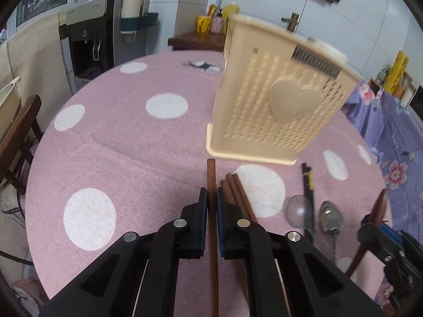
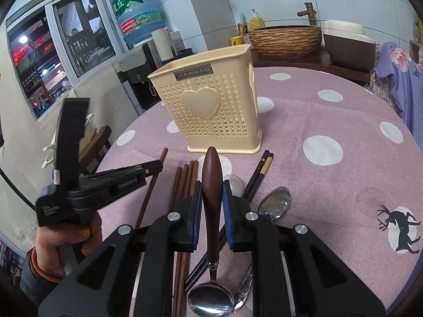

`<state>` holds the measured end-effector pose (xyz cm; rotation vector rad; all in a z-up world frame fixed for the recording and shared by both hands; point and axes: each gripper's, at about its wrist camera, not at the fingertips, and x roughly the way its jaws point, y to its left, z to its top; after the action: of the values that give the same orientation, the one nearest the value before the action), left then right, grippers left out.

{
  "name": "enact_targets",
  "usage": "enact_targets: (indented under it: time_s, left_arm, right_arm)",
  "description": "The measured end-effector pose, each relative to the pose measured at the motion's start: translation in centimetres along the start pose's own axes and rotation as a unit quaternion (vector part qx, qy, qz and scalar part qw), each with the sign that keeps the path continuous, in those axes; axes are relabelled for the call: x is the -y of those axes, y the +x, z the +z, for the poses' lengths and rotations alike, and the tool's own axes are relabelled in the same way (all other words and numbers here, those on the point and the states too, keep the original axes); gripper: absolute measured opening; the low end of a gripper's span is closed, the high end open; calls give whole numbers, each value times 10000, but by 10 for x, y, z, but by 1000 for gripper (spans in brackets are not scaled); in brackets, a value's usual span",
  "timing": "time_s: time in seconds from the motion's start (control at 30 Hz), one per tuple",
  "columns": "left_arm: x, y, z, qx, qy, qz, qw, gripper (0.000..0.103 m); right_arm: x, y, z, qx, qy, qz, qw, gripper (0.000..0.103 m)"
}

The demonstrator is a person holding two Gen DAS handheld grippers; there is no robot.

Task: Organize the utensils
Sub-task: 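Lift and carry the spoon with the right tool while the left tool carries the chopstick to the basket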

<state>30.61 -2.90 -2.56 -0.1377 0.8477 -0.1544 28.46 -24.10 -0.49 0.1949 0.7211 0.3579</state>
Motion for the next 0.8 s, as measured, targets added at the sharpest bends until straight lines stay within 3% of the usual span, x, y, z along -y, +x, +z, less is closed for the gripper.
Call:
enact_targets:
  time_s: [0.2,0.43,0.8]
  left_arm:
    - [-4,-53,16,674,5,-289,9973,8]
    - [-4,-110,30,1447,163,-404,9885,8]
    - [-8,-121,44,1687,129,-405,9847,8]
  right_arm:
    - [-4,-19,10,217,-165,191,9994,16]
    - [-5,-37,25,355,-236,402,9983,16]
    - [-18,-39,39,412,-507,306,9974,16]
